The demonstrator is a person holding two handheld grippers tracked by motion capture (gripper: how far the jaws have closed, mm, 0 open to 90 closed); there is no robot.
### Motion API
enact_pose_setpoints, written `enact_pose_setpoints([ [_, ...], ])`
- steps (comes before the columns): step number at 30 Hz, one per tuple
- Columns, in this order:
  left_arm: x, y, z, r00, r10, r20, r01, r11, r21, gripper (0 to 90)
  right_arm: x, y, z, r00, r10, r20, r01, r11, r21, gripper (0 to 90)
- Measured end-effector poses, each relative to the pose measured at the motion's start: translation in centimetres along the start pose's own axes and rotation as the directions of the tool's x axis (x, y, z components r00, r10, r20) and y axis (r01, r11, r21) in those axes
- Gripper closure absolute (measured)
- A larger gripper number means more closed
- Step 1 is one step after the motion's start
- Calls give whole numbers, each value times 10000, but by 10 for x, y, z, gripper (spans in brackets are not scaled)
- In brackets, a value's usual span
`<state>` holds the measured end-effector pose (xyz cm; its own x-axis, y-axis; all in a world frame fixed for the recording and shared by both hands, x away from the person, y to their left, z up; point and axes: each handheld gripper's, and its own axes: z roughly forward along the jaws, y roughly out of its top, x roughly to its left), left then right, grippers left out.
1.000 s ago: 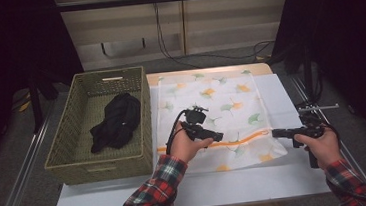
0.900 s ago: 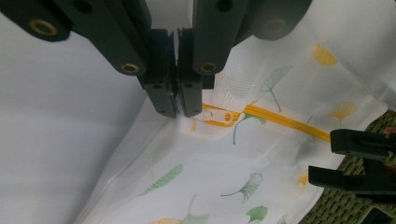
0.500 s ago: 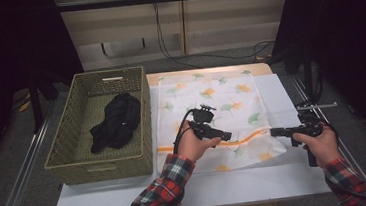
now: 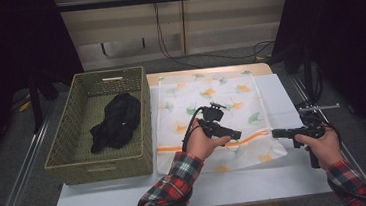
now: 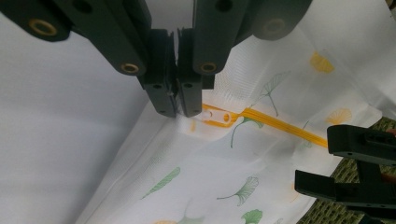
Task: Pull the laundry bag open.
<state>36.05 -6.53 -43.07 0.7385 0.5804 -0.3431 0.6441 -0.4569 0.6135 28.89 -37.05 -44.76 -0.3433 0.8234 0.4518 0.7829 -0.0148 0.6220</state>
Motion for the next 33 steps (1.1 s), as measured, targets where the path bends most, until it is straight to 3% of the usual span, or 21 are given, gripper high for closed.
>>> enact_pose_setpoints([
  [2,-3,2,1,9998,198,85,-199,9997,105,92,1,1,0,9999,45,-98,-46,10000,-74,869],
  [22,-17,20,18,9983,293,506,-296,9996,48,131,4,5,3,9996,-249,-134,248,9997,-41,868],
  [30,-19,21,22,9967,520,625,-519,9986,-34,238,6,6,5,9995,-270,-148,269,9996,-48,868],
  [32,-22,20,25,9973,252,694,-231,9992,-311,272,6,6,5,9995,-272,-141,271,9996,-56,868],
  [33,-23,20,25,9970,382,678,-367,9991,-230,296,6,6,4,9995,-265,-156,264,9996,-67,868],
])
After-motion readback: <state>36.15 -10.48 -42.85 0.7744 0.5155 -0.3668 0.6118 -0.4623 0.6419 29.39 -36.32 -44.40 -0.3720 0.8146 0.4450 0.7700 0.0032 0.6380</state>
